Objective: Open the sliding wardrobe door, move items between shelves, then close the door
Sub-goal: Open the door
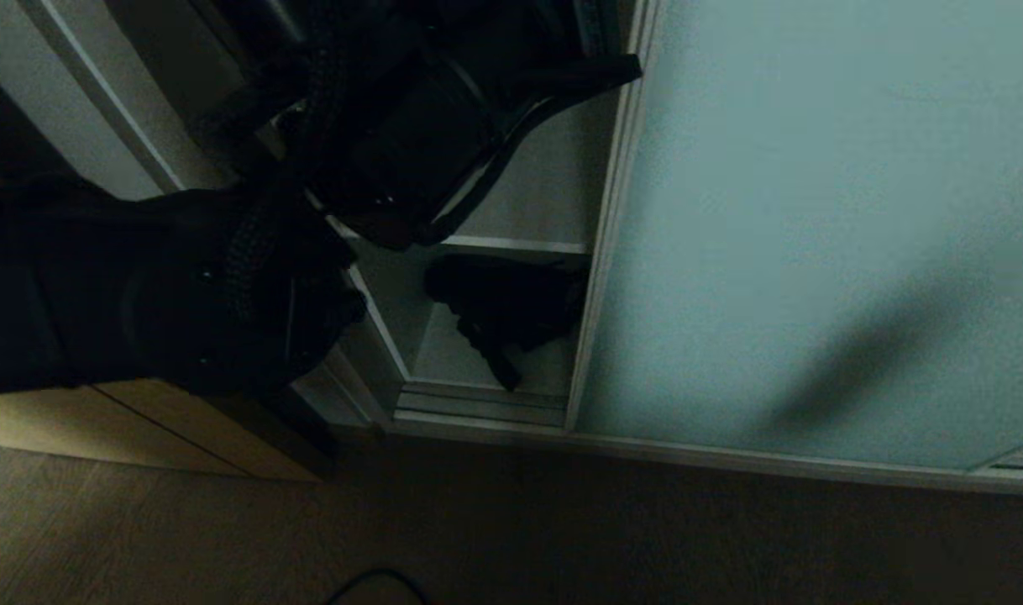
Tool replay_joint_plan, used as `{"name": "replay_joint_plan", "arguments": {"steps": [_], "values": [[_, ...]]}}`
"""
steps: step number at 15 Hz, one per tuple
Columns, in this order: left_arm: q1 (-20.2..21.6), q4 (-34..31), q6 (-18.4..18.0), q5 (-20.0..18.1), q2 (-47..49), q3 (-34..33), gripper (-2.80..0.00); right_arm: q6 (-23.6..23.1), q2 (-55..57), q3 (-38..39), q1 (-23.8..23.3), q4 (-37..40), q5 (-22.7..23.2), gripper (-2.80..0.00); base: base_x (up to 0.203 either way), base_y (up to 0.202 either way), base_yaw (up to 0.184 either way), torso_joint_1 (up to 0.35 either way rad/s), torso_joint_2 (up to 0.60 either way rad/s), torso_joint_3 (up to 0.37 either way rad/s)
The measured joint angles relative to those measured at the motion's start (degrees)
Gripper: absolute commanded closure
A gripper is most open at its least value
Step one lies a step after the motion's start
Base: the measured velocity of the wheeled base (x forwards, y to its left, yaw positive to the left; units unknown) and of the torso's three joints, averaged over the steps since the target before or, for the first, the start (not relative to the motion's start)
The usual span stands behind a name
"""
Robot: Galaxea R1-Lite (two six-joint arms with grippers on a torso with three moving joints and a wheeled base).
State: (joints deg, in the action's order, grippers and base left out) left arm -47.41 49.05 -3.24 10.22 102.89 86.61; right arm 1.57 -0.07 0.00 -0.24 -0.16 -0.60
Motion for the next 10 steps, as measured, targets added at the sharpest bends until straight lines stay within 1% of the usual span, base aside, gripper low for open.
{"name": "replay_joint_plan", "arguments": {"steps": [2, 5, 7, 9, 10], "values": [[-2.25, 0.17, 0.61, 0.0, 1.69, 0.99, 0.0, -0.01, 0.0, 0.0, -0.02, 0.01, -0.02, 0.0, 0.0, 0.0, 0.0, 0.0, 0.0, 0.0], [-5.81, 0.37, 2.85, 0.07, 3.58, 1.94, 0.0, -0.01, 0.0, 0.0, -0.02, 0.0, -0.02, 0.0, 0.0, 0.0, 0.0, 0.0, 0.0, 0.0], [-8.21, 0.35, 3.11, 0.76, 4.36, 2.48, 0.0, 0.01, 0.0, 0.0, -0.02, 0.0, -0.02, 0.0, 0.0, 0.0, 0.0, 0.0, 0.0, 0.0], [-8.79, 0.34, 2.83, 2.04, 4.25, 3.26, 0.0, 0.0, 0.0, 0.0, -0.02, 0.0, -0.02, 0.0, 0.0, 0.0, 0.0, 0.0, 0.0, 0.0], [-8.09, 0.01, 2.6, 2.66, 3.66, 3.58, 0.0, 0.01, 0.0, 0.0, -0.02, 0.02, -0.02, 0.0, 0.0, 0.0, 0.0, 0.0, 0.0, 0.0]]}}
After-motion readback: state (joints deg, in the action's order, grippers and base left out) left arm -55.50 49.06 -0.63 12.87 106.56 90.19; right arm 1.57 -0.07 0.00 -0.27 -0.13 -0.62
